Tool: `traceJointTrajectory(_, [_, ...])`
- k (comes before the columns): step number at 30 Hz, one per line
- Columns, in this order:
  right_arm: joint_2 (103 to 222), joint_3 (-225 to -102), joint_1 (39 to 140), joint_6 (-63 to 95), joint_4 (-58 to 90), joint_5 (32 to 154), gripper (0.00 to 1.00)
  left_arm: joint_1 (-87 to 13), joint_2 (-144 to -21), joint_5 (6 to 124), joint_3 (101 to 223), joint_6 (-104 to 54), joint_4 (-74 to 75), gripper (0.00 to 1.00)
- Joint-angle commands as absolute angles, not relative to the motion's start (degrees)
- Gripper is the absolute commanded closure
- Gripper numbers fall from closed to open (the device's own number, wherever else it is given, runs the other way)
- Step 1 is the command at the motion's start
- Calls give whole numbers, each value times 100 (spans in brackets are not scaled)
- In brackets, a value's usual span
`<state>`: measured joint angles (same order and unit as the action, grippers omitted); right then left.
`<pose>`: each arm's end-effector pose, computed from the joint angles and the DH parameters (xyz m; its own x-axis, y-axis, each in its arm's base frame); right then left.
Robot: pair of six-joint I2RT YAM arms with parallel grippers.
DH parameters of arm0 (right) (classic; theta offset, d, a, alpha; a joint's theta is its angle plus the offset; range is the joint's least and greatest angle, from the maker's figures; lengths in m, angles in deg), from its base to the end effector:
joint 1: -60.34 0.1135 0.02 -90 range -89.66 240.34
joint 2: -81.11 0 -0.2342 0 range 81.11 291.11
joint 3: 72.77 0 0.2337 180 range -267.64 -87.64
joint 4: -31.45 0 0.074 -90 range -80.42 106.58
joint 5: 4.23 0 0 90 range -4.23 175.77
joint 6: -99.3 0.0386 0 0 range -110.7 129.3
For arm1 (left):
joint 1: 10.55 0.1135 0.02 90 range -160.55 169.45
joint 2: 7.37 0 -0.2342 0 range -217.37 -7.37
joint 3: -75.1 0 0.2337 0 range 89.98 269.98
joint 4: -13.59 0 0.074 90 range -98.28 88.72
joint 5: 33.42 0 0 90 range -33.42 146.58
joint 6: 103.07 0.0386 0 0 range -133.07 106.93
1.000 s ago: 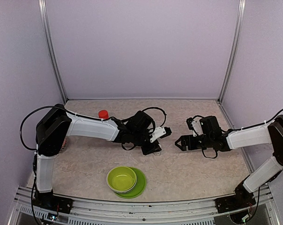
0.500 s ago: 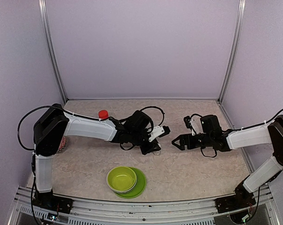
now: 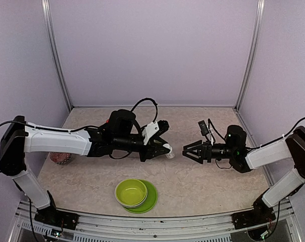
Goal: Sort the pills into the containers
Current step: Pick up the pill bottle from the center of the board, then pass from the left arm to the right
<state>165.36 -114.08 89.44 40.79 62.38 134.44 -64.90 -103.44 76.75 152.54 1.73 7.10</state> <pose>0.2174 0.1542 0.1666 -0.6580 0.0285 -0.7524 -0.7262 0.2403 0.6442 0.2025 -0.3052 0.2249 0.0021 0.4085 -0.9128 0.9766 0.1955 0.0898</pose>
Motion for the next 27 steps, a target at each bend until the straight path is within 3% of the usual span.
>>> traceJointTrajectory(1, [16853, -11262, 8928, 5507, 8909, 14730, 12, -6452, -10018, 8351, 14868, -228, 1705, 92])
traceJointTrajectory(9, [17456, -11579, 9184, 6806, 10800, 15074, 16, -6545, -9486, 8591, 13947, -361, 3295, 92])
traceJointTrajectory(27, [17813, -12165, 9914, 6791, 10641, 15148, 25, -6742, -9412, 8560, 13847, -241, 3878, 93])
